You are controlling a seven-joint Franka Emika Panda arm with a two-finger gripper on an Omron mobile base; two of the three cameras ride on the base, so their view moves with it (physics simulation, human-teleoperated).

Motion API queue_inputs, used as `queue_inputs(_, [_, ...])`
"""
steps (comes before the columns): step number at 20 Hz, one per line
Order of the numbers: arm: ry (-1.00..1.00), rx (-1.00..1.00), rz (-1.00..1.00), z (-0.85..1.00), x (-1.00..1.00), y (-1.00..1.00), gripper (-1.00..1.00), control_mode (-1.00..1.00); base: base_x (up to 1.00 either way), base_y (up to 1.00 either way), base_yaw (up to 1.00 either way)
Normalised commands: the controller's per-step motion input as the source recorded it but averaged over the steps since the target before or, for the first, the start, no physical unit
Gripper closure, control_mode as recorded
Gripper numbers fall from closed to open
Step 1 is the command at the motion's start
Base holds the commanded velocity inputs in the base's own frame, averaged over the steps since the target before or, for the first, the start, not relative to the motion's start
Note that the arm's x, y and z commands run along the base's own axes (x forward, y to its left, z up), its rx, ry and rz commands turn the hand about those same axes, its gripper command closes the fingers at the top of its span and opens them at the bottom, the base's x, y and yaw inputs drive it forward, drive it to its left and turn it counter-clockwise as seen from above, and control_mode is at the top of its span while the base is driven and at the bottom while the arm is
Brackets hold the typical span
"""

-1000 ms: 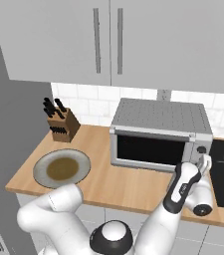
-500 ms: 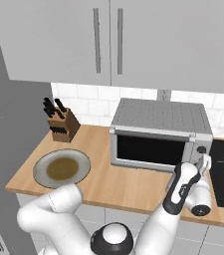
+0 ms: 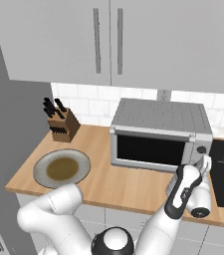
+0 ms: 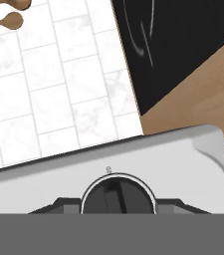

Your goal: Pick up the kebab skewer and baguette bread, and place them inside the toaster oven. Close the toaster oven door and start by setting the timer.

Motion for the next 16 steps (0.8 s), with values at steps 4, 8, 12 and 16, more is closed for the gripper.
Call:
queue_inputs(4, [-0.08, 0.01, -0.04, -0.03, 0.00, 0.00, 1.00, -1.00, 0.00, 0.00, 0.00])
queue_inputs(8, [-0.03, 0.05, -0.03, 0.00, 0.18, 0.00, 1.00, -1.00, 0.00, 0.00, 0.00])
queue_inputs(12, [0.00, 0.13, -0.06, 0.00, 0.00, 0.00, 1.00, -1.00, 0.00, 0.00, 0.00])
queue_inputs(16, [0.00, 0.28, -0.08, 0.00, 0.00, 0.00, 1.00, -1.00, 0.00, 0.00, 0.00])
